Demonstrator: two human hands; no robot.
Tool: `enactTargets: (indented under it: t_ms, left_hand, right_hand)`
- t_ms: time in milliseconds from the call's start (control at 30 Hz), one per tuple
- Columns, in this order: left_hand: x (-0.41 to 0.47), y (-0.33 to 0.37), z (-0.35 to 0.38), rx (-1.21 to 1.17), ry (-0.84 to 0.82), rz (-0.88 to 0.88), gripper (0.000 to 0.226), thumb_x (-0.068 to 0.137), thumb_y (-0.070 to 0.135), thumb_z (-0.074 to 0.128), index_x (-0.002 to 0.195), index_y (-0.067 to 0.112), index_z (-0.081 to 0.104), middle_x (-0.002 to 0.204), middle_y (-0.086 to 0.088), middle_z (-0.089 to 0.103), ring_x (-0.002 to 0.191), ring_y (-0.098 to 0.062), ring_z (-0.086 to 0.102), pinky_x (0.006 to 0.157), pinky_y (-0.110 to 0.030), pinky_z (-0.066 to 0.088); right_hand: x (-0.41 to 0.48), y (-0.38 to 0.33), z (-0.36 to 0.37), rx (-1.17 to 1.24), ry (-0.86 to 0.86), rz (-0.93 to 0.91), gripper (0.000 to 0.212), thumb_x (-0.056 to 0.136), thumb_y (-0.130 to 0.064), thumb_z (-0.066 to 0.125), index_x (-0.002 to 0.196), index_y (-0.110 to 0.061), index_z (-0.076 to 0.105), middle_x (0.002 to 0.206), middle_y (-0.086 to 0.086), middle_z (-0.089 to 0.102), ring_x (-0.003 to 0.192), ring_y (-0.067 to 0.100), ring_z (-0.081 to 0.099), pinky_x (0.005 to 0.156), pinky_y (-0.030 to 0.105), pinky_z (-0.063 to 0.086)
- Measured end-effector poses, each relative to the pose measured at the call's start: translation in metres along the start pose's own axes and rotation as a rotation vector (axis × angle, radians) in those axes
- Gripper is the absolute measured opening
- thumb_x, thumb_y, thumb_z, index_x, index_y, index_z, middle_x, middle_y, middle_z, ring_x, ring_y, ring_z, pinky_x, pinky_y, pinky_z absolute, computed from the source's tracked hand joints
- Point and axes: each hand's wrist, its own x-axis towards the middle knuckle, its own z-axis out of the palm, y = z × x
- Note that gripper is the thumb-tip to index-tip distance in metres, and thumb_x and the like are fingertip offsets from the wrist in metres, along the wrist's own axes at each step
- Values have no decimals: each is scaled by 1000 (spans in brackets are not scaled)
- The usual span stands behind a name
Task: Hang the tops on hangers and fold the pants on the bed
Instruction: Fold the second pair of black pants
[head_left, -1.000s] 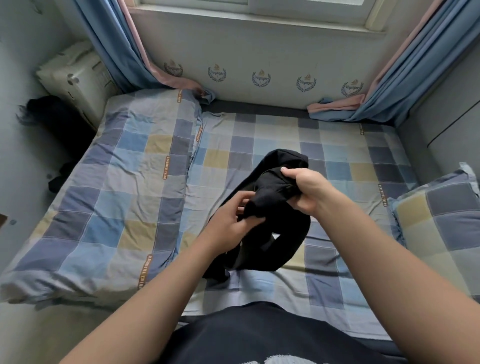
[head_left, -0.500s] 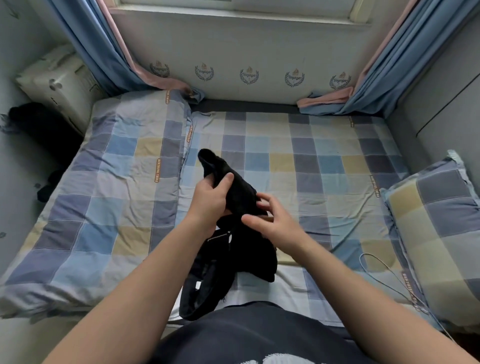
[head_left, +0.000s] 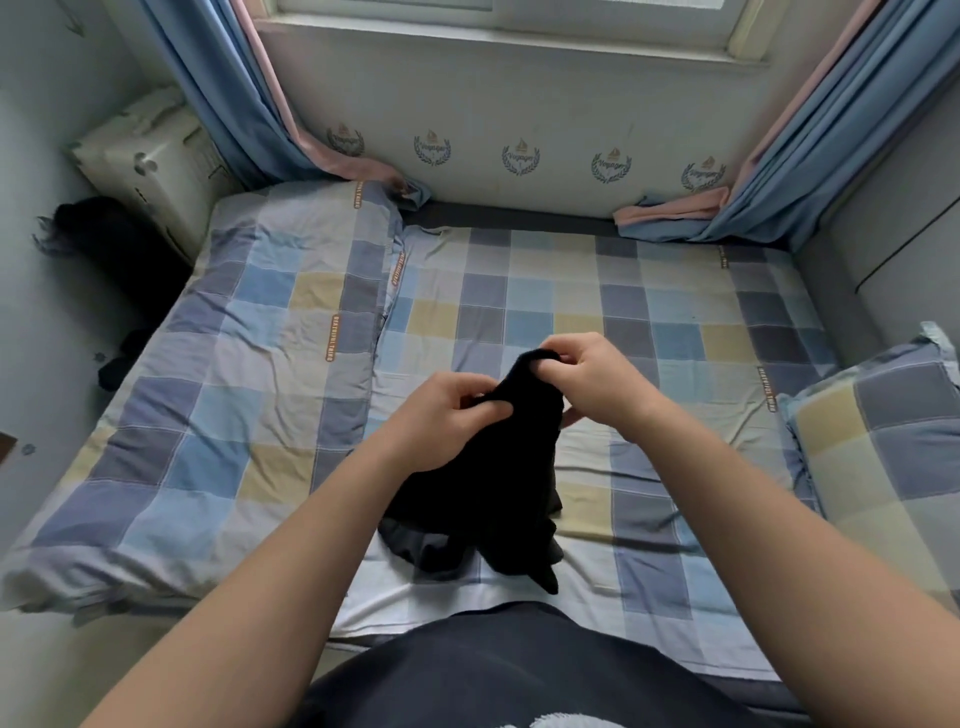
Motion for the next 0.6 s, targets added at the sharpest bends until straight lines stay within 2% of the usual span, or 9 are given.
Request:
enactTargets:
  t_ms: [100,167,200,233,300,367,433,500,600]
  left_hand:
    - [-2,-22,2,55,147,-30,5,90,28,73,91,31,70,84,6,70,79,-8,65,76,-31,51]
    - [-4,-34,7,158,468,-175,18,90,34,73,100,24,61,94,5,64,88,-12,63,77,-30,49]
    - [-7,-35,8,89,570,-325,28,91,42,71,100,18,58,94,1,63,87,-16,65,73,-31,49]
    - [-9,-33,8,-105,542,-493,38,93,50,66,98,13,58,92,-2,65,82,-20,68,67,-32,51]
    - [-10,-25,9,-547,230,-770,64,91,69,54,102,6,65,91,-9,74,76,-23,75,58,-31,56]
    - [-9,-20,8,-750,-7,-828,76,87,76,51,110,5,67,97,-11,77,84,-25,77,62,-32,59]
    - [-4,-17,10,-768,-80,-815,54,91,60,60,104,8,67,91,-7,75,79,-19,74,66,-28,58]
    - [-1,-16,17,-756,-102,-827,19,94,29,63,95,10,65,82,-5,71,70,-15,68,68,-24,57]
    - [0,-25,27,-821,-88,-863,9,93,7,54,88,7,62,78,-7,67,67,-15,65,64,-23,56]
  right_hand:
    - [-1,6,1,143,119,12,17,97,-4,52,89,-2,67,79,10,64,74,24,66,49,35,58]
    - [-2,8,1,215,250,14,17,95,-5,53,86,4,62,79,14,60,76,28,66,49,35,58]
    - [-4,8,2,245,300,11,17,94,-6,53,84,6,59,79,16,59,76,29,66,49,36,58]
    - [-7,8,3,264,325,5,18,93,-6,54,82,7,58,79,18,59,76,30,66,50,37,59]
    - [-15,9,10,251,296,-14,15,90,-6,56,77,3,59,75,18,60,72,30,66,50,40,59]
    - [-27,15,25,157,222,-30,15,87,-5,59,72,-2,58,69,13,58,66,27,63,52,49,61]
    - [-38,23,39,70,162,-38,19,85,-7,61,67,-7,55,62,5,54,59,21,59,59,56,60]
    - [-50,32,50,35,135,-40,22,80,-15,62,61,-17,51,57,-4,50,58,17,54,64,55,58]
    - [-62,45,57,10,92,-34,19,73,-27,59,56,-23,49,52,-12,45,54,8,43,56,36,45]
